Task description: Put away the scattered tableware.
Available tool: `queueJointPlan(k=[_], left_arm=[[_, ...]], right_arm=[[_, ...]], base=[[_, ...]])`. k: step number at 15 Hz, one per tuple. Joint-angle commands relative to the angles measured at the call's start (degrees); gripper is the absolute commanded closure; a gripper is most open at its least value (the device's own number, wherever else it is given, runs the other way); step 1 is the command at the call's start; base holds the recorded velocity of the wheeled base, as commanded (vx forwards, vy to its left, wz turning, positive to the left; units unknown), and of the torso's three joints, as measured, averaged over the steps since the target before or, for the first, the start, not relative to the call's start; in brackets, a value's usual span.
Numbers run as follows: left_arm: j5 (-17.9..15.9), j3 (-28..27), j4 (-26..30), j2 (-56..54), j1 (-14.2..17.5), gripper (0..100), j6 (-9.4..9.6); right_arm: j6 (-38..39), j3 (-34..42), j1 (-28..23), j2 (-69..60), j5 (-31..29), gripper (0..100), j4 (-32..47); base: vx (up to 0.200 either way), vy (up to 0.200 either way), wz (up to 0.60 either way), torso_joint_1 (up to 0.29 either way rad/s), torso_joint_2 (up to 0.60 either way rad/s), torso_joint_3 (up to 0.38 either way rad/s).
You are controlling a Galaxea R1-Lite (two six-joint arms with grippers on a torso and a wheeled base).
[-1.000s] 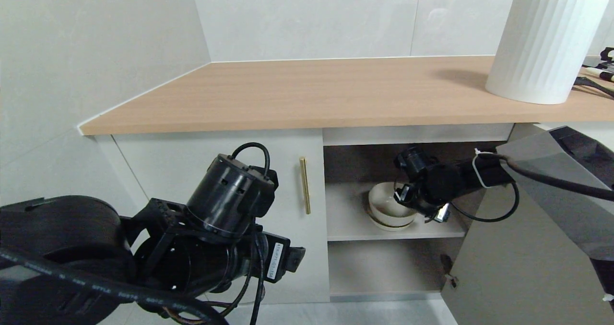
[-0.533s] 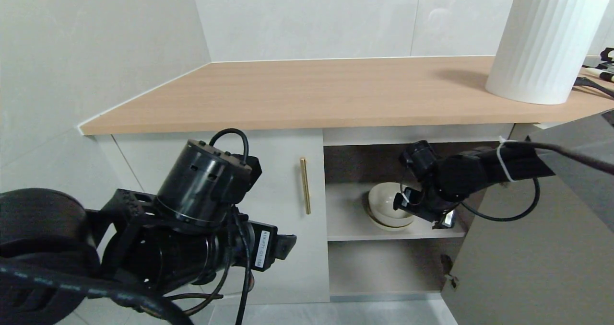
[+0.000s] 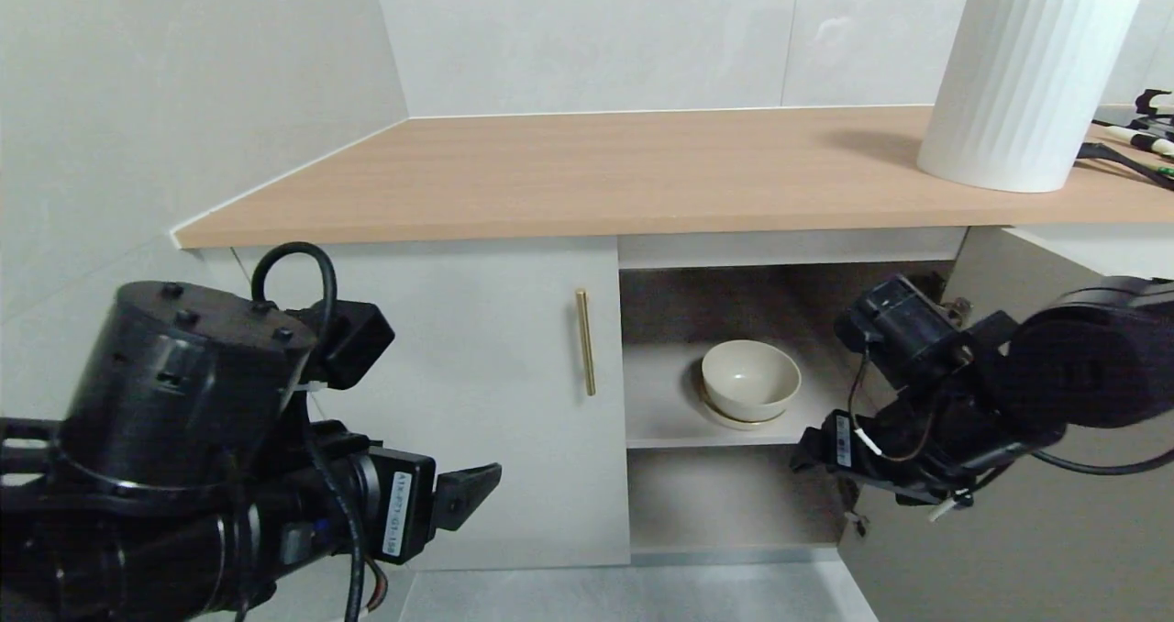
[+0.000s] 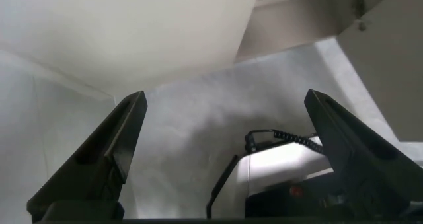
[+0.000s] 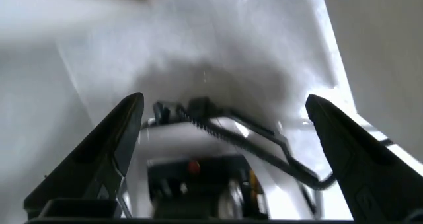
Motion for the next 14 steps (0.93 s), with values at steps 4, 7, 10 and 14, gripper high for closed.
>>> queueJointPlan(k=[4, 7, 10, 14], left_arm=[[-0.1, -0.1, 0.2, -1.2, 0.0, 0, -0.03], [-0.1, -0.1, 0.2, -0.8, 0.0, 0, -0.12], [-0.1, -0.1, 0.2, -0.8, 0.0, 0, -0.03], [0.0, 0.1, 0.2, -0.7, 0.0, 0, -0.03]], right_arm=[[-4.6, 7.4, 1.8, -12.9, 0.0, 0, 0.0], [-5.3, 9.0, 4.4, -14.9, -0.2, 0, 0.0], [-5.7, 9.9, 5.1, -15.1, -0.2, 0, 0.0], [-6.3, 11.2, 5.4, -16.8, -0.2, 0, 0.1]], base=[[-0.2, 0.0, 0.0, -0.005, 0.0, 0.008], [-0.2, 0.0, 0.0, 0.004, 0.0, 0.002], [-0.2, 0.0, 0.0, 0.001, 0.0, 0.001], [-0.1, 0.0, 0.0, 0.002, 0.0, 0.002]])
